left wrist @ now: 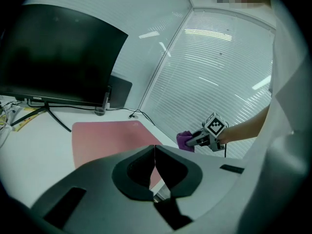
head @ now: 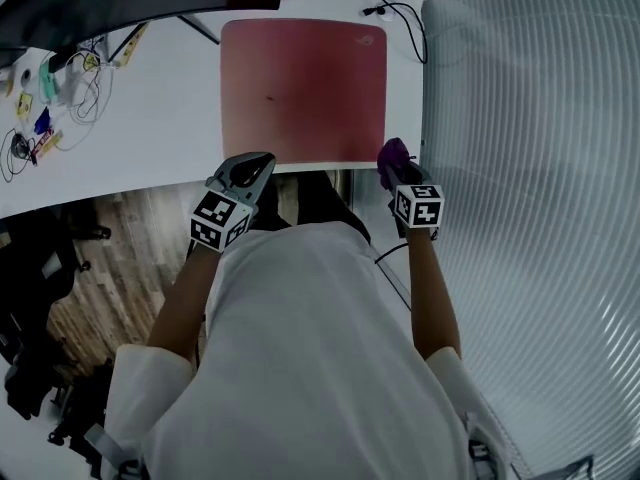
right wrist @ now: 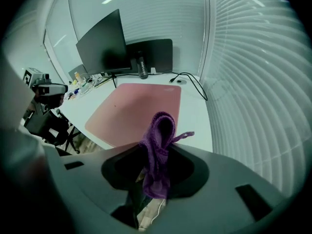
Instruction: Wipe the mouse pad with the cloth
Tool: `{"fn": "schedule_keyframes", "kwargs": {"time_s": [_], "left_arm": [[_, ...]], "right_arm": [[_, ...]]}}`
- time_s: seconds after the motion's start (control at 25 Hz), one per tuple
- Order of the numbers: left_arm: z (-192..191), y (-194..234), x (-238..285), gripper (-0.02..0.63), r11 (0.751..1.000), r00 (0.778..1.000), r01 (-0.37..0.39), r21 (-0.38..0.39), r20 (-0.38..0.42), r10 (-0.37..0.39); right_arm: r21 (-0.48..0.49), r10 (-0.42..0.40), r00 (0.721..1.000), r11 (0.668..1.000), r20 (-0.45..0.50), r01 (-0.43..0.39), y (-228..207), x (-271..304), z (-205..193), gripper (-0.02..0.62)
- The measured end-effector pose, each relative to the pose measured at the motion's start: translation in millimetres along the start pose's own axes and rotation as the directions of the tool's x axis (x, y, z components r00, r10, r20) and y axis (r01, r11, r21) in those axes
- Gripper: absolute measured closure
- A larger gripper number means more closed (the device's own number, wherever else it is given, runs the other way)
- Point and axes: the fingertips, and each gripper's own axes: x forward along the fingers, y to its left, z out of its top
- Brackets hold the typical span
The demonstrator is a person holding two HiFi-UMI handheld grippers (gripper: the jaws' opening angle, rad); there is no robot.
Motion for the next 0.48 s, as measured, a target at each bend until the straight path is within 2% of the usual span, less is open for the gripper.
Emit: {"fn": "schedule_keyframes", "kwargs": {"time_s": [0.36,0.48], "left_arm": [[-16,-3,14,0.588,0.996,0.998,-0.055,-0.075,-0.009,0.054],[-23,-1,13,0.588,0.993,0.997,-0.078,-0.09,-0.014,0.077]], "right_arm": [[-0.045,0.03,0.989,0.998,-0.146,-0.037,-32,50,-20,0.457],[-0.025,0.029,0.981,0.999,-0.192,-0.035,-40,63,-31,0.457]]}}
